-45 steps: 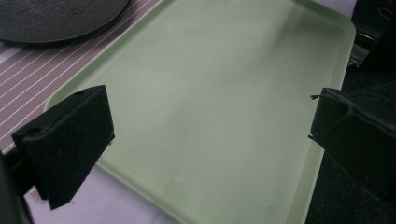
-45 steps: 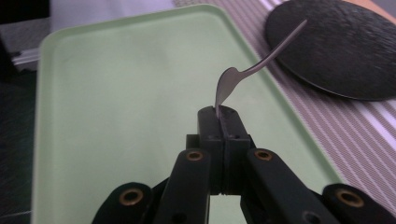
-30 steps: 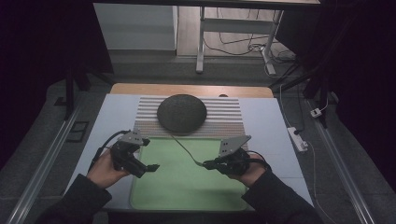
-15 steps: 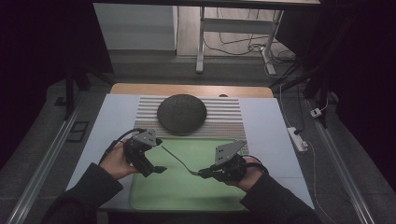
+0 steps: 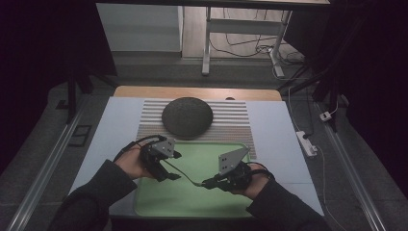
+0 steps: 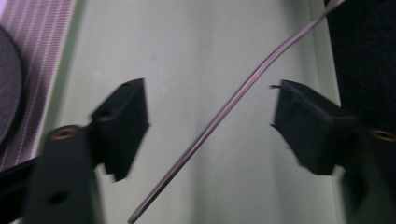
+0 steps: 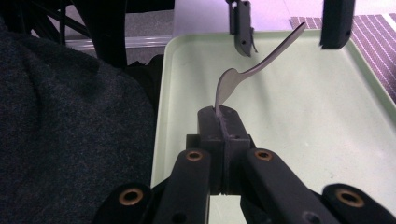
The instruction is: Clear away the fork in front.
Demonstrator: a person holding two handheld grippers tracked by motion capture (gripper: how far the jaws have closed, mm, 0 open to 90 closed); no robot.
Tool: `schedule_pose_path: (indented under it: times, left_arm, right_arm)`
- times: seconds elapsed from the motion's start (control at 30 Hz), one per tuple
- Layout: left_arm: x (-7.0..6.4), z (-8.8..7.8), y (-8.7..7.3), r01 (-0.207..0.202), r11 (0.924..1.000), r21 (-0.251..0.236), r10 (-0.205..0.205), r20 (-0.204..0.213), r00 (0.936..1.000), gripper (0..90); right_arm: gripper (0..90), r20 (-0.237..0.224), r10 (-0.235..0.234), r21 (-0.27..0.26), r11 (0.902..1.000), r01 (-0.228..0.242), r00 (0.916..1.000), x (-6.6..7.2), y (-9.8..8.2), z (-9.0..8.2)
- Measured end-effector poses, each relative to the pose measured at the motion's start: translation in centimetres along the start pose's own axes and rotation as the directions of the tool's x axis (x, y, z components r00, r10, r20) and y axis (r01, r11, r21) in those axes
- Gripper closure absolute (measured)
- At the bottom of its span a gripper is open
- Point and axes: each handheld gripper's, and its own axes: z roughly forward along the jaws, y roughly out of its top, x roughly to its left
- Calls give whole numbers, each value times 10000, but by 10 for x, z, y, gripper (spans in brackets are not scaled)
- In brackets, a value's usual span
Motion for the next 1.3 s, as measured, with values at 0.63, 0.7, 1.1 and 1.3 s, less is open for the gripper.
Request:
schedule_pose_path:
  times: [0.63, 0.7, 1.1, 1.3]
  left_arm:
    - [-7, 1, -1, -1798, 9814, 674, 1778, 355, 9834, 717]
    - [-8, 1, -1, -1913, 9790, 698, 1890, 388, 9812, 728]
    - [-14, 7, -1, -3611, 9280, 921, 3538, 865, 9313, 820]
    - [-20, 9, 1, -3974, 9101, 1173, 3842, 1203, 9154, 866]
  right_arm:
    - [899, -364, -251, -19, 9997, 251, 9990, 4, 3, 1]
    - [899, -408, -241, -11, 9997, 241, 9989, 3, 2, 1]
    - [897, -791, -465, 144, 9988, 478, 9958, 4, 2, 5]
    - [853, -562, -458, -45, 9990, 456, 9974, 1, -2, 3]
